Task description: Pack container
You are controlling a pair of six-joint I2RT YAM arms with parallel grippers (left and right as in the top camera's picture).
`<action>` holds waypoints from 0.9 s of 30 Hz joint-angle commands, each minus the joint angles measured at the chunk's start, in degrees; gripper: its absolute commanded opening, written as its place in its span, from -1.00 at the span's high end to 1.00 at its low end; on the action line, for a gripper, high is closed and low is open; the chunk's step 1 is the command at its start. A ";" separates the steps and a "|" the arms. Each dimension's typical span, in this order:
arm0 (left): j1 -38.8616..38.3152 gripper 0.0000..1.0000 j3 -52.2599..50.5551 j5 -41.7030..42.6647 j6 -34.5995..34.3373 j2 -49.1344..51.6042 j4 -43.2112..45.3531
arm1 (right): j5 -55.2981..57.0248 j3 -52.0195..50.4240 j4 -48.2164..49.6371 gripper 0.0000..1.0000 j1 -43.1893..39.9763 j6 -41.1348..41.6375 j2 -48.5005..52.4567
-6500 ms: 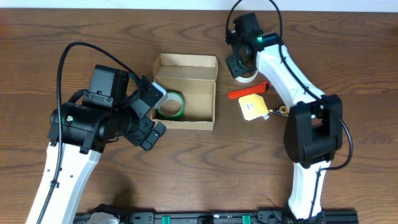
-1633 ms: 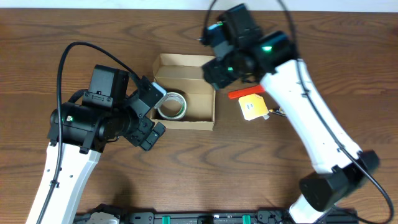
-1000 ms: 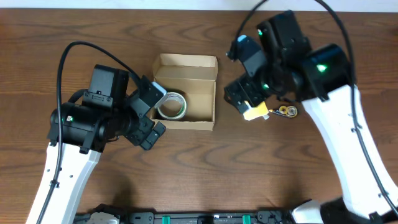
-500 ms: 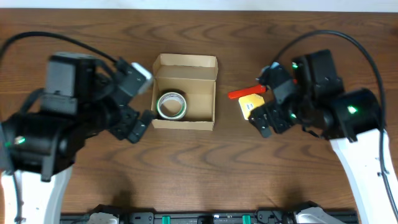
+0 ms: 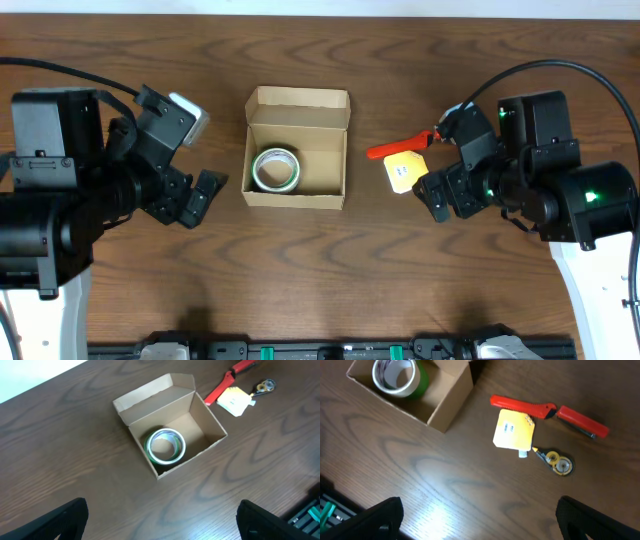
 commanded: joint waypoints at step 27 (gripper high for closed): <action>0.35 -0.90 0.81 0.87 1.01 0.07 -0.20 | 3.08 -0.48 13.99 -0.99 -13.70 9.46 24.61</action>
